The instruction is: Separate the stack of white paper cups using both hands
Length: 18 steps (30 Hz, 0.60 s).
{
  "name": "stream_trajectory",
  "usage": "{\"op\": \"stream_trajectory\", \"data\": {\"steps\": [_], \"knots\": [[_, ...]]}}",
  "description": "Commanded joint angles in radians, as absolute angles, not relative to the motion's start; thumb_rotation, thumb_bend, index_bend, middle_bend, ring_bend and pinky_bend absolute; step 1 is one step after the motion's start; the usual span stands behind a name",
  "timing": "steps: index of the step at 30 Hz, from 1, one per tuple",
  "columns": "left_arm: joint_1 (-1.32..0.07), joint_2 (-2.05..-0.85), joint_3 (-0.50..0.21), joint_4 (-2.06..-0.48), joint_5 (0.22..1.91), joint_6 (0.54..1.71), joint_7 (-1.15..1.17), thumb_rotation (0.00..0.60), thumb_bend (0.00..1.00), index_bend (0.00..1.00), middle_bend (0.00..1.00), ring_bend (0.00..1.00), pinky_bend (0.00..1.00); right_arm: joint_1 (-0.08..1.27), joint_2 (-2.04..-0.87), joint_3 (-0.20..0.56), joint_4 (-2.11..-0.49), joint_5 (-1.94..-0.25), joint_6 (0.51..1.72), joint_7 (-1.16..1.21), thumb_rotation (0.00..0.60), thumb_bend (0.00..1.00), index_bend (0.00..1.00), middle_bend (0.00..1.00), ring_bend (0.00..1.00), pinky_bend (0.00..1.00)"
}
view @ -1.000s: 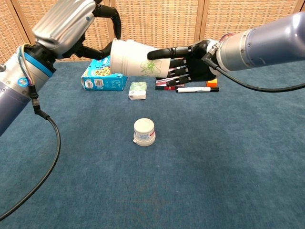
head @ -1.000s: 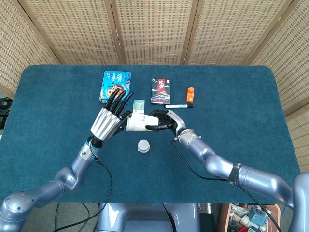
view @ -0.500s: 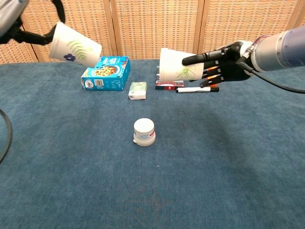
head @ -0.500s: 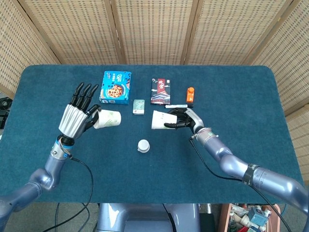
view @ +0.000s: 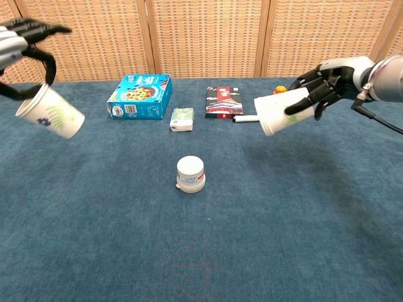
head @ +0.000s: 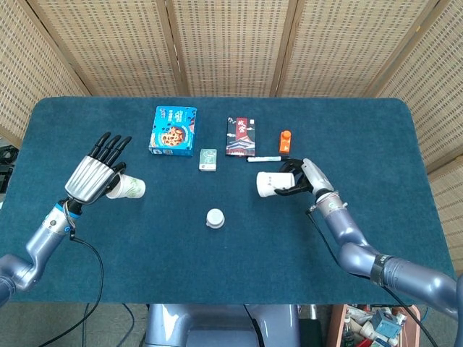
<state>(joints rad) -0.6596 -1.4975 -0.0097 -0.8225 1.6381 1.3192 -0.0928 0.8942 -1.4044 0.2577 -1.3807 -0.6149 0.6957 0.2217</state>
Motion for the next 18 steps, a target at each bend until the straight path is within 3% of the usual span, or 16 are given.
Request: {"op": "stream_trajectory", "data": {"steps": [1,4,7,9,10,12,18], "knots": [[-0.671,-1.425,0.023,-0.915,1.618,1.203,0.0,0.6,0.55,0.73,0.0,0.0,0.0,0.887,-1.436,0.186,-1.336,-0.701,0.793,0.084,0.6,0.43,0.56,0.58,0.47,0.63],[-0.676,-1.412,0.017,-0.953,1.594,1.155,0.049,0.6,0.55,0.71,0.0,0.0,0.0,0.882,-1.45,0.156,-1.318,-0.741,0.831,0.004,0.6,0.43,0.56,0.57,0.47,0.62],[-0.677,-1.408,0.009,-0.977,1.574,1.126,0.086,0.6,0.55,0.51,0.0,0.0,0.0,0.877,-1.453,0.139,-1.313,-0.767,0.847,-0.046,0.6,0.39,0.52,0.48,0.42,0.53],[-0.676,-1.407,0.004,-0.992,1.563,1.117,0.099,0.6,0.46,0.24,0.0,0.0,0.0,0.874,-1.45,0.125,-1.316,-0.788,0.851,-0.077,0.6,0.24,0.33,0.27,0.25,0.34],[-0.675,-1.405,0.001,-1.003,1.557,1.113,0.103,0.6,0.4,0.15,0.0,0.0,0.0,0.874,-1.443,0.112,-1.324,-0.796,0.848,-0.109,0.6,0.12,0.17,0.13,0.12,0.2],[-0.672,-1.402,-0.003,-1.016,1.552,1.114,0.106,0.6,0.26,0.01,0.0,0.0,0.0,0.876,-1.429,0.1,-1.34,-0.803,0.854,-0.157,0.6,0.02,0.02,0.0,0.0,0.04],[-0.648,-1.356,-0.024,-1.091,1.543,1.166,0.101,0.6,0.24,0.0,0.0,0.0,0.0,0.836,-1.371,0.094,-1.461,-0.875,0.986,-0.245,0.6,0.0,0.0,0.0,0.0,0.0]]}}
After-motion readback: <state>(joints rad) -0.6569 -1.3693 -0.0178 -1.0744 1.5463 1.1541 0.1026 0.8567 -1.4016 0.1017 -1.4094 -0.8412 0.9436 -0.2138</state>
